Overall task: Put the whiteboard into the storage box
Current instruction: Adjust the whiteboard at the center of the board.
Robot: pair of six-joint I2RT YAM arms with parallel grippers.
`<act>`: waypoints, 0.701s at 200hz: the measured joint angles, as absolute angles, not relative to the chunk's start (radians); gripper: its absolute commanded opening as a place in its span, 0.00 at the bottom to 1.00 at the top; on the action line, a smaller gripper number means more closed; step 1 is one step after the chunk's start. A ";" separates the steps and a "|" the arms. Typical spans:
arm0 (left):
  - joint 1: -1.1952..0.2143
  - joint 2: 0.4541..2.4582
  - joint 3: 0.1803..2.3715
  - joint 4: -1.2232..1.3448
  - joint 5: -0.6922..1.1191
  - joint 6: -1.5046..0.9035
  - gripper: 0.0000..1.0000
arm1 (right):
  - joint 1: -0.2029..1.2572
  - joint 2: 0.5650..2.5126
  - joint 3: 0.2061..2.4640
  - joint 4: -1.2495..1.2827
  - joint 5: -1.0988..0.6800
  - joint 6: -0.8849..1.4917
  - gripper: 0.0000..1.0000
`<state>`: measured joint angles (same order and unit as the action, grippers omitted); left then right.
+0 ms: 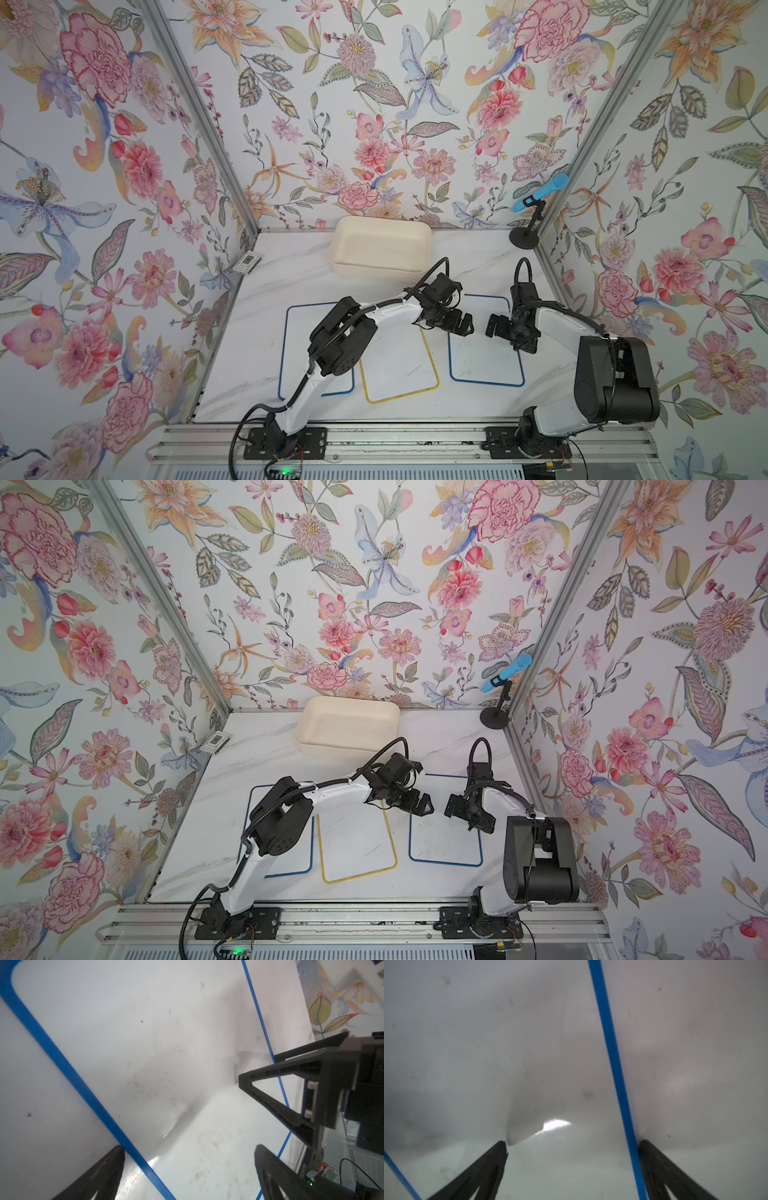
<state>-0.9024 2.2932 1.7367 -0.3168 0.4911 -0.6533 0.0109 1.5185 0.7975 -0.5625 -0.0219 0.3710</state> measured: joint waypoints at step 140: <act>-0.805 2.275 1.678 -0.256 0.520 -0.567 1.00 | -0.029 1.518 0.802 -0.486 -0.039 0.390 1.00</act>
<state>-0.8051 2.2753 1.6779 -0.2562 0.5201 -0.5667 -0.0292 1.5185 0.8021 -0.4858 -0.0391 0.3897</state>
